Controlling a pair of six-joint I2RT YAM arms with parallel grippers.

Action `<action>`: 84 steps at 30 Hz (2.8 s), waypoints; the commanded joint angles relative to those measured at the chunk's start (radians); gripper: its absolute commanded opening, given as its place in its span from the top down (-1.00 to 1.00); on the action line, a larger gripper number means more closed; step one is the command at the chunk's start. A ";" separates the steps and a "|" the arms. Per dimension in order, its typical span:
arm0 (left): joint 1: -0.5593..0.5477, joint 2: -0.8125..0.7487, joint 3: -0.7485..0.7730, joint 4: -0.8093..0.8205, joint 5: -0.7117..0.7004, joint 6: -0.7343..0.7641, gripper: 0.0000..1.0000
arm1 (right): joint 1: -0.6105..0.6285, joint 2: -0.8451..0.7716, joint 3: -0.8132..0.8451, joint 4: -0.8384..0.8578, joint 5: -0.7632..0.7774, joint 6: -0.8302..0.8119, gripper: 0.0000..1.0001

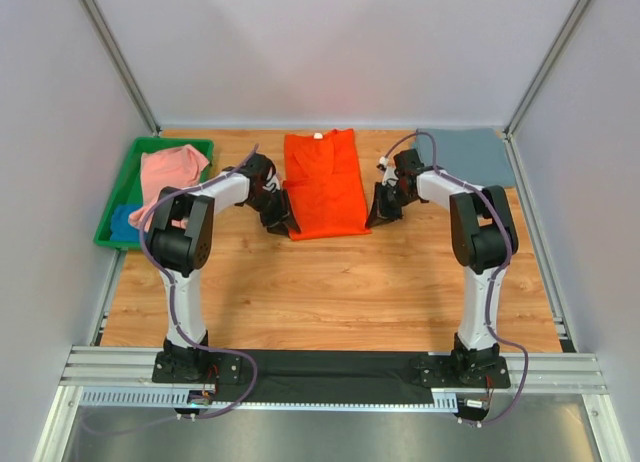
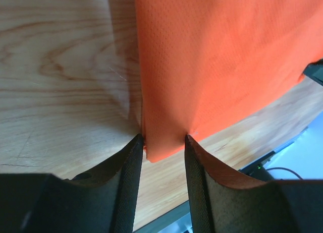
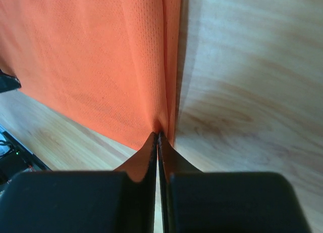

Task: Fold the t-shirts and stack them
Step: Fold the tshirt

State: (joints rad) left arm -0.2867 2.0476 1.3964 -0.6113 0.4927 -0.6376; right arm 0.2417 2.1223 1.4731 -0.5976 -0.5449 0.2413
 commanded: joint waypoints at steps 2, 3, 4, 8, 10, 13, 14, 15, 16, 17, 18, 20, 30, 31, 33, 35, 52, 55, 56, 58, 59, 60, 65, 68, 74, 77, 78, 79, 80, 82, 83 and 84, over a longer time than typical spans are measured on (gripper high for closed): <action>-0.005 -0.015 -0.014 -0.019 -0.042 0.046 0.42 | 0.008 -0.079 -0.095 0.051 0.016 0.021 0.99; -0.005 -0.024 -0.022 -0.021 -0.043 0.046 0.54 | 0.011 -0.088 -0.115 0.059 0.022 0.030 0.99; -0.005 -0.032 -0.040 -0.027 -0.043 0.044 0.66 | 0.011 -0.116 -0.167 0.068 0.025 0.042 0.99; -0.012 -0.095 -0.117 -0.031 -0.032 0.035 1.00 | 0.021 -0.231 -0.339 0.153 0.025 0.107 0.99; -0.023 -0.148 -0.177 -0.056 -0.042 0.012 1.00 | 0.039 -0.310 -0.457 0.199 0.048 0.133 0.99; -0.037 -0.197 -0.268 -0.083 -0.002 -0.020 0.89 | 0.064 -0.416 -0.563 0.236 0.048 0.176 0.99; -0.042 -0.229 -0.292 -0.091 0.003 -0.025 0.68 | 0.068 -0.444 -0.623 0.231 0.059 0.181 0.99; -0.054 -0.253 -0.316 -0.094 0.018 -0.030 0.58 | 0.074 -0.473 -0.646 0.226 0.062 0.191 0.99; -0.061 -0.279 -0.359 -0.097 0.018 -0.037 0.49 | 0.074 -0.525 -0.669 0.213 0.068 0.194 0.95; -0.068 -0.334 -0.376 -0.102 0.018 -0.042 0.33 | 0.076 -0.550 -0.687 0.162 0.091 0.196 0.87; -0.074 -0.361 -0.391 -0.113 0.023 -0.048 0.28 | 0.076 -0.594 -0.694 0.135 0.098 0.193 0.63; -0.074 -0.426 -0.409 -0.120 0.037 -0.053 0.22 | 0.076 -0.640 -0.694 0.079 0.112 0.188 0.42; -0.043 -0.242 -0.060 -0.170 0.024 0.166 0.19 | 0.067 -0.549 -0.450 0.038 0.152 0.084 0.30; -0.039 -0.221 -0.024 -0.168 0.020 0.180 0.19 | 0.062 -0.521 -0.398 0.035 0.152 0.070 0.28; -0.026 -0.159 0.027 -0.171 0.011 0.219 0.19 | 0.045 -0.449 -0.344 0.018 0.155 0.041 0.22; -0.020 -0.109 0.055 -0.177 -0.022 0.240 0.19 | 0.036 -0.409 -0.283 0.004 0.151 0.012 0.21; -0.006 0.019 0.164 -0.108 -0.012 0.306 0.24 | -0.001 -0.157 -0.120 0.036 0.091 -0.030 0.30; -0.005 0.042 0.187 -0.107 -0.006 0.303 0.26 | -0.001 -0.147 -0.112 0.053 0.086 -0.030 0.32; -0.005 0.052 0.191 -0.107 -0.002 0.302 0.27 | -0.002 -0.140 -0.109 0.055 0.085 -0.028 0.33; -0.005 0.065 0.205 -0.105 0.003 0.294 0.30 | -0.001 -0.131 -0.105 0.058 0.082 -0.027 0.35; -0.005 0.066 0.208 -0.100 0.012 0.293 0.32 | -0.001 -0.130 -0.105 0.061 0.079 -0.023 0.36; -0.005 0.069 0.214 -0.099 0.018 0.289 0.35 | -0.001 -0.127 -0.103 0.064 0.077 -0.020 0.41; -0.005 0.062 0.223 -0.091 0.037 0.274 0.70 | -0.001 -0.139 -0.105 0.081 0.080 0.000 0.57; -0.005 0.052 0.227 -0.088 0.046 0.260 0.98 | -0.001 -0.150 -0.105 0.071 0.097 0.004 0.92; -0.005 0.028 0.207 -0.048 0.083 0.228 1.00 | -0.001 -0.186 -0.132 0.076 0.109 0.026 0.63; -0.005 0.034 0.207 -0.051 0.086 0.225 1.00 | -0.001 -0.186 -0.132 0.076 0.109 0.029 0.47; -0.005 0.036 0.207 -0.053 0.087 0.225 1.00 | -0.001 -0.186 -0.129 0.076 0.109 0.029 0.46; -0.005 0.036 0.207 -0.053 0.087 0.223 1.00 | 0.001 -0.191 -0.129 0.081 0.109 0.033 0.46; -0.005 0.037 0.204 -0.050 0.087 0.223 1.00 | 0.001 -0.191 -0.129 0.082 0.111 0.033 0.46; -0.005 0.037 0.202 -0.048 0.087 0.217 1.00 | -0.001 -0.194 -0.128 0.090 0.114 0.035 0.46; -0.005 0.036 0.202 -0.048 0.087 0.214 1.00 | 0.001 -0.193 -0.126 0.093 0.114 0.038 0.46; -0.005 0.037 0.202 -0.047 0.086 0.214 1.00 | -0.001 -0.191 -0.123 0.090 0.115 0.038 0.46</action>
State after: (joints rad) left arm -0.2939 2.1174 1.5867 -0.6868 0.5568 -0.4137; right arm 0.2405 1.9835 1.3327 -0.5522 -0.4431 0.2672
